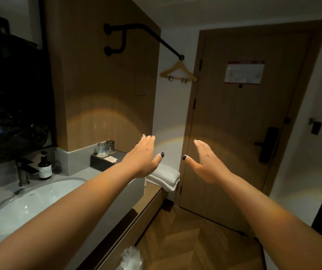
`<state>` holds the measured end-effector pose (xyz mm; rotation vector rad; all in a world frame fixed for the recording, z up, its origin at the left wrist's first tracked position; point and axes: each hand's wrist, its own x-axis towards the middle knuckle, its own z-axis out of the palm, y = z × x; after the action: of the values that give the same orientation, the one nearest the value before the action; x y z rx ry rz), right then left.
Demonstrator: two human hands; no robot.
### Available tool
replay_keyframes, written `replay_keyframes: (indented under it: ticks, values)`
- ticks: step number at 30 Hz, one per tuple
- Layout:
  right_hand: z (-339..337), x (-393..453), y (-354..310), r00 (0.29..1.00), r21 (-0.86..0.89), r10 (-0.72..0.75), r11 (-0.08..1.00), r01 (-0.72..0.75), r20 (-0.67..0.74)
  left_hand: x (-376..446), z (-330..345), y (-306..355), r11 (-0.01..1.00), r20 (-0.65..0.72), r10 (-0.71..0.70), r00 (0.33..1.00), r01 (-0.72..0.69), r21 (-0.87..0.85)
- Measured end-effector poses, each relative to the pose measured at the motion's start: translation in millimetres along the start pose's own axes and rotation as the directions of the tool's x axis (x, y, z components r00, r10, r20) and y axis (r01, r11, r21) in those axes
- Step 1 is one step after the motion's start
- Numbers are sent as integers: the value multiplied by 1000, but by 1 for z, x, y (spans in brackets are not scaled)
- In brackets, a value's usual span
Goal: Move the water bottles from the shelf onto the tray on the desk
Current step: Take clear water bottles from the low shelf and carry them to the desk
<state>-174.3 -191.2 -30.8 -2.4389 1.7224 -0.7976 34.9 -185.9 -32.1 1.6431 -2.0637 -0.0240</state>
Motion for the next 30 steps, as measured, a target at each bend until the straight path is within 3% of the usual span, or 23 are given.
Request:
replay_keyframes:
  ticks: [10, 19, 30]
  values:
    - [65, 155, 38, 997, -3, 66, 998, -66, -44, 143, 43, -85, 996, 44, 11, 999, -7, -84]
    - [117, 239, 91, 993, 46, 116, 992, -118, 34, 242, 100, -118, 987, 108, -12, 994, 29, -160]
    - [206, 352, 218, 962, 141, 49, 986, -89, 268, 349, 229, -148, 904, 175, -247, 953, 292, -311]
